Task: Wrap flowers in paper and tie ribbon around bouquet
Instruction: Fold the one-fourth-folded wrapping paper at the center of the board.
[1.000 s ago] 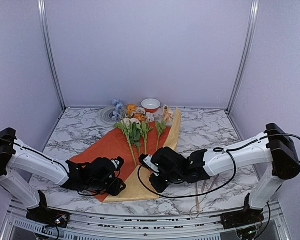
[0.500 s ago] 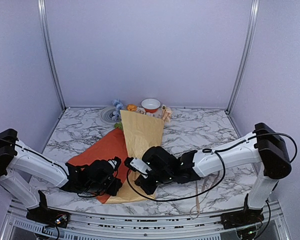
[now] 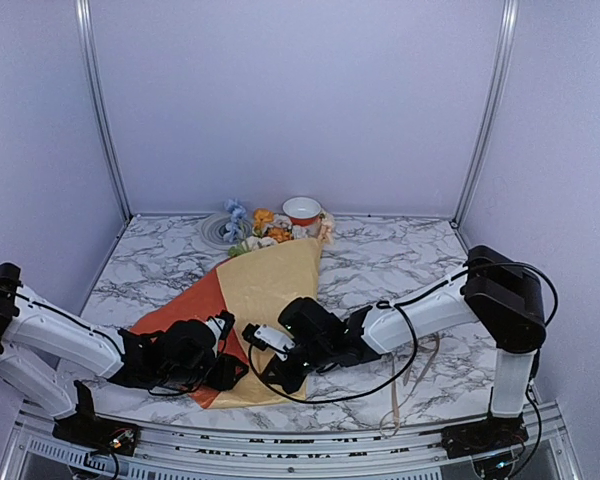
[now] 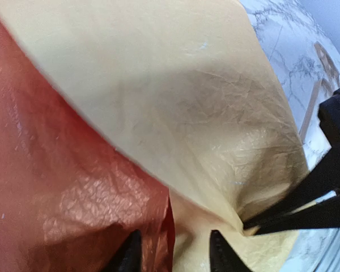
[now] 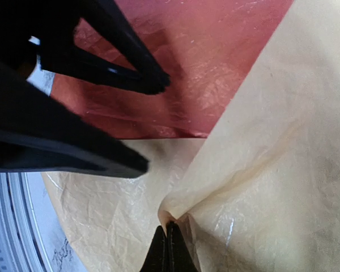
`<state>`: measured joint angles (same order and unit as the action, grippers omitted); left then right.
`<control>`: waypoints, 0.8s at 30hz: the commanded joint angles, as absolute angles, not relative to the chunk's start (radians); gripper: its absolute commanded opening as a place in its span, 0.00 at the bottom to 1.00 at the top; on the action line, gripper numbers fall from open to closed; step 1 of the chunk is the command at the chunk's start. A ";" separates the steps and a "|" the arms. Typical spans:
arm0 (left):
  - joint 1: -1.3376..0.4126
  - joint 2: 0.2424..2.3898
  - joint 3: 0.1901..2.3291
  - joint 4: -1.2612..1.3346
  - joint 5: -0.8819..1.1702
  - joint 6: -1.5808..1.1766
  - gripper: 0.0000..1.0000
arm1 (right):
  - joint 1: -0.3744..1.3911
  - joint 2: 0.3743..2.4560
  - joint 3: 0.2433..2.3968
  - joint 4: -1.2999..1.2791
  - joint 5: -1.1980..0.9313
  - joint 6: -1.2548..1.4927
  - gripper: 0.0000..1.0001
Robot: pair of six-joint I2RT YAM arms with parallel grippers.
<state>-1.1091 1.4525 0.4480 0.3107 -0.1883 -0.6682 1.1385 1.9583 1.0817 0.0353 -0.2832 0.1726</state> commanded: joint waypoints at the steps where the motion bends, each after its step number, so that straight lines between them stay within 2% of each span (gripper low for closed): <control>1: -1.105 1.297 0.455 0.155 -0.189 -0.591 0.53 | 1.124 2.002 1.102 0.060 -0.317 0.187 0.00; 5: -1.083 1.144 0.422 0.097 -0.198 -0.587 0.67 | 1.124 2.007 1.097 0.066 -0.325 0.190 0.00; 9: -1.039 1.054 0.301 0.344 -0.203 -0.689 0.79 | 1.124 2.007 1.094 0.078 -0.324 0.195 0.00; 14: -0.977 1.202 0.337 0.395 -0.143 -0.776 0.73 | 1.127 2.001 1.088 0.086 -0.325 0.203 0.00; 19: -0.928 1.364 0.394 0.456 -0.063 -0.827 0.61 | 1.128 1.996 1.086 0.079 -0.309 0.199 0.00; 24: -0.923 1.484 0.467 0.549 0.017 -0.796 0.60 | 1.133 1.990 1.080 0.086 -0.311 0.200 0.00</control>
<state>-0.9287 1.4155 0.3885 0.4393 -0.0662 -0.8017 1.1244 1.9842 1.0840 0.0723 -0.3153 0.1905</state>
